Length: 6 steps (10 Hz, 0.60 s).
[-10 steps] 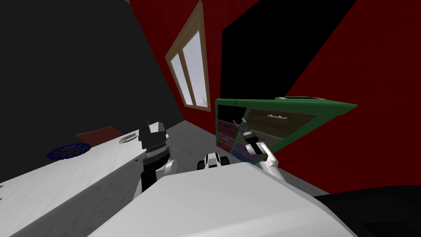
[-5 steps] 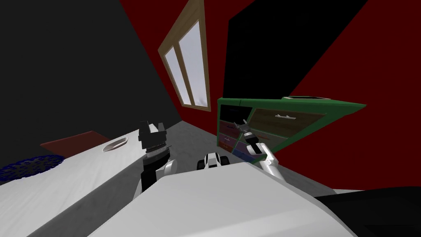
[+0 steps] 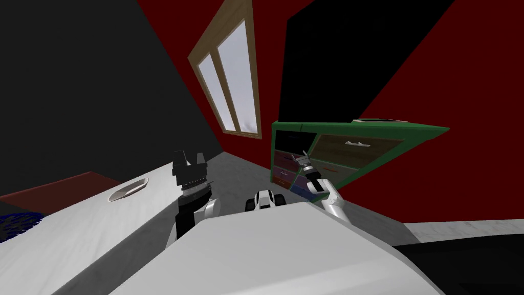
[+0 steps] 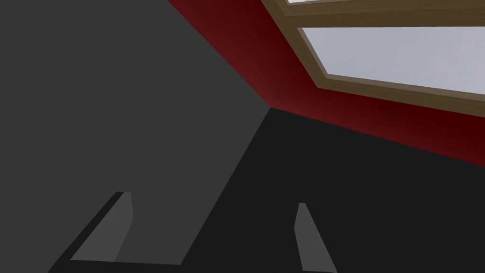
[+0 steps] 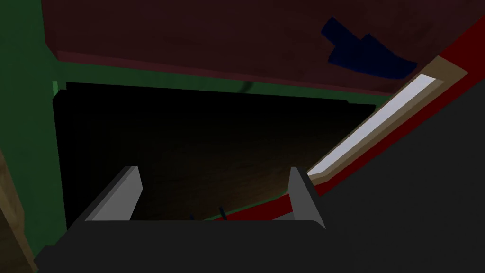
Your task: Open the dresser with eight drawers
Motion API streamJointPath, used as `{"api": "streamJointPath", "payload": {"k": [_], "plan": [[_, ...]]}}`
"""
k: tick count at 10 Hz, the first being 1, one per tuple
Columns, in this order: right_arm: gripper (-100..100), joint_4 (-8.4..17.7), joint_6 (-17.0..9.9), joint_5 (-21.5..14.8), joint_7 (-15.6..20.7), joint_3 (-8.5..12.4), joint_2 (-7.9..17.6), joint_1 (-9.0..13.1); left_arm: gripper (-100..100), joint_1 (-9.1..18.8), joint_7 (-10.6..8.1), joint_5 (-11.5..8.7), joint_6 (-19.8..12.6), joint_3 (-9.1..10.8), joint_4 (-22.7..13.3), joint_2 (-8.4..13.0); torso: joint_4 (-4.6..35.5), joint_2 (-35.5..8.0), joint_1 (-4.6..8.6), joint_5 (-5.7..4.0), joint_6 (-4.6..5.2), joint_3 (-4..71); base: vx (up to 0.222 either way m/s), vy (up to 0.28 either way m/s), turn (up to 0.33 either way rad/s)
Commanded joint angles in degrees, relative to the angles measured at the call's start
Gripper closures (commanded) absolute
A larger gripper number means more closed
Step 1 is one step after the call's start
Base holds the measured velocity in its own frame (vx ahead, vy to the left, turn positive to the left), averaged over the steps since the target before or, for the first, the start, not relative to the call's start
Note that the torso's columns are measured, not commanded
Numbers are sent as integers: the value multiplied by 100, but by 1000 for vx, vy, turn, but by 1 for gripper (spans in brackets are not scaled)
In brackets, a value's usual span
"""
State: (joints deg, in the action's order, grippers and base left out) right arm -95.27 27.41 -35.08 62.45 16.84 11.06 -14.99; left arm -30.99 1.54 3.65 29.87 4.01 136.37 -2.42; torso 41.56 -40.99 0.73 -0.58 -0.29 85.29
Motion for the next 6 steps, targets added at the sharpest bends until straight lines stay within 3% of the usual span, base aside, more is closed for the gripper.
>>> {"api": "streamJointPath", "payload": {"k": [1,6], "plan": [[-100,366,-44,-288,438,138,-180,21,0,0,0,0,0,0,0,0,10,-15,-5,8,6,-8,65,127,-174],[-100,773,-1,-618,965,327,-583,122,0,1,0,0,0,1,0,1,-20,-49,3,-36,13,-38,40,61,-101]]}}
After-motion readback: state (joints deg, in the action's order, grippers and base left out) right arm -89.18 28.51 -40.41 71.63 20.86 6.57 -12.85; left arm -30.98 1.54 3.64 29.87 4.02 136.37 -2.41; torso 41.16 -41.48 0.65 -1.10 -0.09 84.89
